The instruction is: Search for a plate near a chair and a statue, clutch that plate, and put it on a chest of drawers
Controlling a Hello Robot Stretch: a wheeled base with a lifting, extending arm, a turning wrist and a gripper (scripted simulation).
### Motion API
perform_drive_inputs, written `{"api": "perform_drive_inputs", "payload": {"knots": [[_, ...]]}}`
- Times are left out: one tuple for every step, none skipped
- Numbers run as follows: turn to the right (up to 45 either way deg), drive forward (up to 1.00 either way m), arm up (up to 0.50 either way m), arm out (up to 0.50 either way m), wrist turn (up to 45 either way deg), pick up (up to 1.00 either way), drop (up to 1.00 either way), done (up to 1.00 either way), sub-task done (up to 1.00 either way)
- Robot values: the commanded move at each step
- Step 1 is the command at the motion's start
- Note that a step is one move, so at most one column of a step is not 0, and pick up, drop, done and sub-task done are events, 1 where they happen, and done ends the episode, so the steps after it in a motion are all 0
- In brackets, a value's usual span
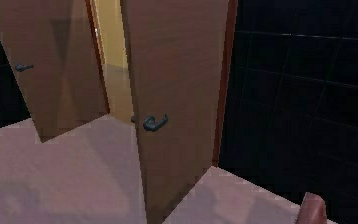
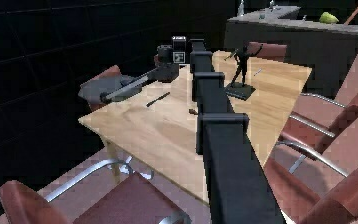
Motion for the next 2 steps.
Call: {"api": "perform_drive_inputs", "payload": {"knots": [[0.0,0.0,0.0,0.0,-45.0,0.0,0.0,0.0,0.0],[0.0,0.0,0.0,0.0,-18.0,0.0,0.0,0.0,0.0]]}}
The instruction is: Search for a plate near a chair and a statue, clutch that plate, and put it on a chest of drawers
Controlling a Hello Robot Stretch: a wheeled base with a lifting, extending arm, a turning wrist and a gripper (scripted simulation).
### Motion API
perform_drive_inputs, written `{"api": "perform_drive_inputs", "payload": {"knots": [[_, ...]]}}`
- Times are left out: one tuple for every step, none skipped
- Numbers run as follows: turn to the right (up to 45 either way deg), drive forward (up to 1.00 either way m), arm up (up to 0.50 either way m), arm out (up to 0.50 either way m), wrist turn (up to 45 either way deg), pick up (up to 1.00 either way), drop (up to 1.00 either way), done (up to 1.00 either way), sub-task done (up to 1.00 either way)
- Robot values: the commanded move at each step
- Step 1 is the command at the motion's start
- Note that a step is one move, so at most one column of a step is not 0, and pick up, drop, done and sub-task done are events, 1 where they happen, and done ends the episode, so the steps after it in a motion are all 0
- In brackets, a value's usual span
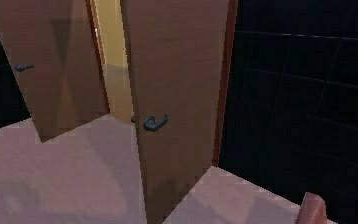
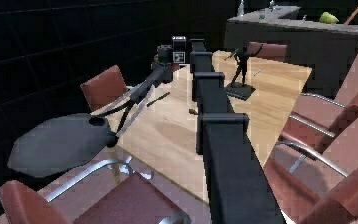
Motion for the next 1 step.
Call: {"api": "perform_drive_inputs", "payload": {"knots": [[0.0,0.0,0.0,-0.42,0.0,0.0,0.0,0.0,0.0]]}}
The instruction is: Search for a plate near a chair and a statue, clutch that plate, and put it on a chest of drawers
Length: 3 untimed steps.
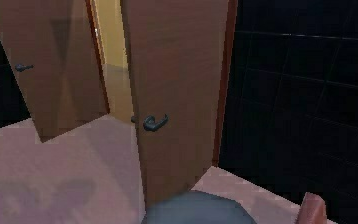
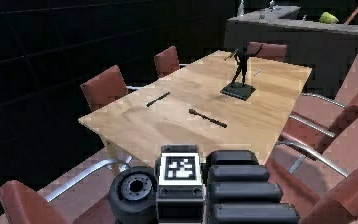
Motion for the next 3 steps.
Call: {"api": "perform_drive_inputs", "payload": {"knots": [[-45.0,0.0,0.0,0.0,0.0,0.0,0.0,0.0,0.0],[-45.0,0.0,0.0,0.0,0.0,0.0,0.0,0.0,0.0],[-30.0,0.0,0.0,0.0,0.0,0.0,0.0,0.0,0.0]]}}
